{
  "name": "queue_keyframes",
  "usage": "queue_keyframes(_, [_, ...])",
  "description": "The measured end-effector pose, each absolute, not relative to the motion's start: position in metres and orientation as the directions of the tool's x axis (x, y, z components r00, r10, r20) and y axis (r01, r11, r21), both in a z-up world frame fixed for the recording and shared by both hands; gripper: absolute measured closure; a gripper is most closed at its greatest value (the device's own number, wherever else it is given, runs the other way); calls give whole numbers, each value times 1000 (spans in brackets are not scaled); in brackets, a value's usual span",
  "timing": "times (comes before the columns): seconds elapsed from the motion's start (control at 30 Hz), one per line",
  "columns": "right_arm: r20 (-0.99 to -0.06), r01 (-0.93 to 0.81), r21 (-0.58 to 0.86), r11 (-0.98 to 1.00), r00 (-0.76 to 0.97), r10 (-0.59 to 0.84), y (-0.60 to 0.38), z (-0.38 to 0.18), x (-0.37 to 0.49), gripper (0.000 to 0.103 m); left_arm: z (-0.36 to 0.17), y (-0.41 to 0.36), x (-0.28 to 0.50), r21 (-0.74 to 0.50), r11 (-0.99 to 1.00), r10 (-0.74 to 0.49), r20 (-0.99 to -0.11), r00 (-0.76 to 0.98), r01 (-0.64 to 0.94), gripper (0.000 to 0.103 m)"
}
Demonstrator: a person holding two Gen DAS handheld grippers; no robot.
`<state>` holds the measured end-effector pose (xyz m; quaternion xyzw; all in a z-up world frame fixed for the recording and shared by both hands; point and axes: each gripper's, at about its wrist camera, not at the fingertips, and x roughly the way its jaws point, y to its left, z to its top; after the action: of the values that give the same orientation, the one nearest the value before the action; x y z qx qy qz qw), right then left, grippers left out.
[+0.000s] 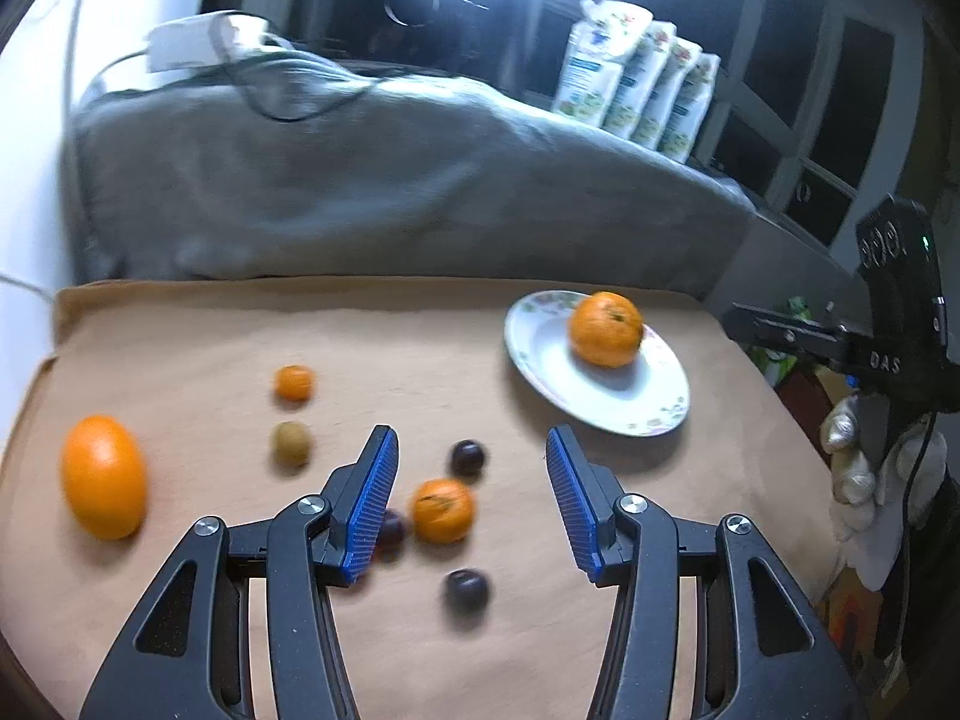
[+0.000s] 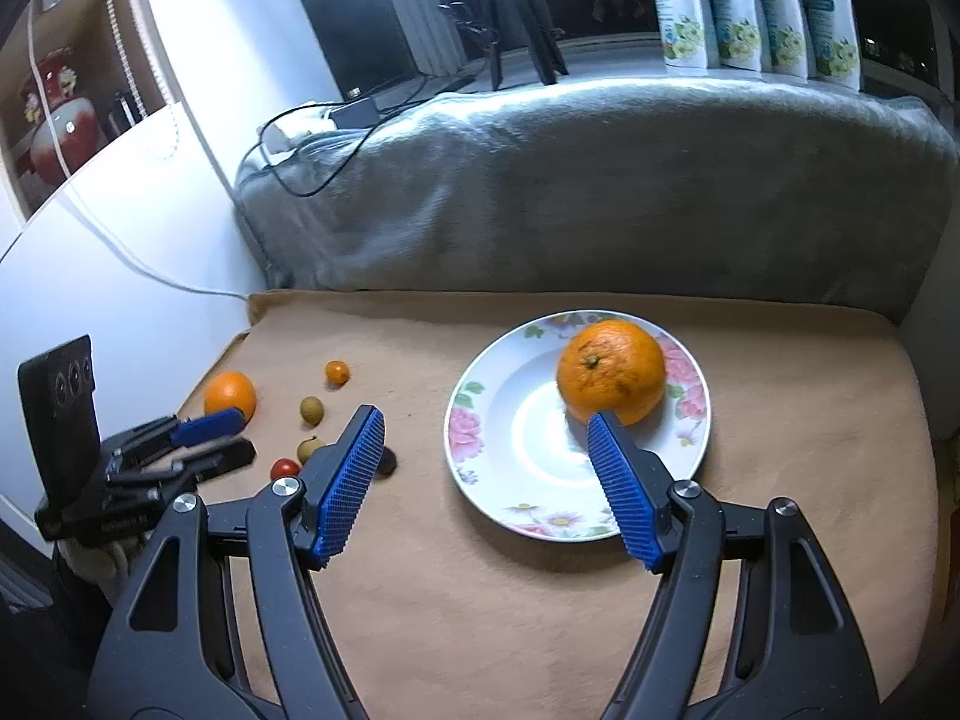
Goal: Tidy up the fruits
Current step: 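Withdraw the right gripper and move both grippers toward the small fruits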
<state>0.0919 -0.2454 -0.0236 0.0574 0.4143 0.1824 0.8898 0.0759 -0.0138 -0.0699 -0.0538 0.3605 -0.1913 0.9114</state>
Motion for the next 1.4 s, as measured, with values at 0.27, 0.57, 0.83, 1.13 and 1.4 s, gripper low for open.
queue_keyframes(0.27, [-724, -336, 248, 909, 559, 404, -224, -29, 81, 30, -73, 36, 63, -240, 947, -321, -642, 696, 215, 52])
queue_keyframes(0.57, [-735, -383, 263, 886, 516, 441, -201, -40, 77, 30, -83, 73, 49, -274, 953, -280, -649, 707, 126, 52])
queue_keyframes(0.83, [-757, -441, 263, 858, 457, 468, -174, -47, 84, 30, -95, 74, 41, -303, 944, -303, -653, 694, 126, 52])
queue_keyframes(1.13, [-782, -488, 289, 824, 376, 497, -147, -58, 103, 30, -106, 64, 39, -312, 938, -328, -665, 671, 150, 52])
queue_keyframes(1.4, [-801, -514, 304, 802, 318, 507, -128, -69, 116, 30, -115, 60, 41, -324, 931, -352, -672, 651, 169, 52])
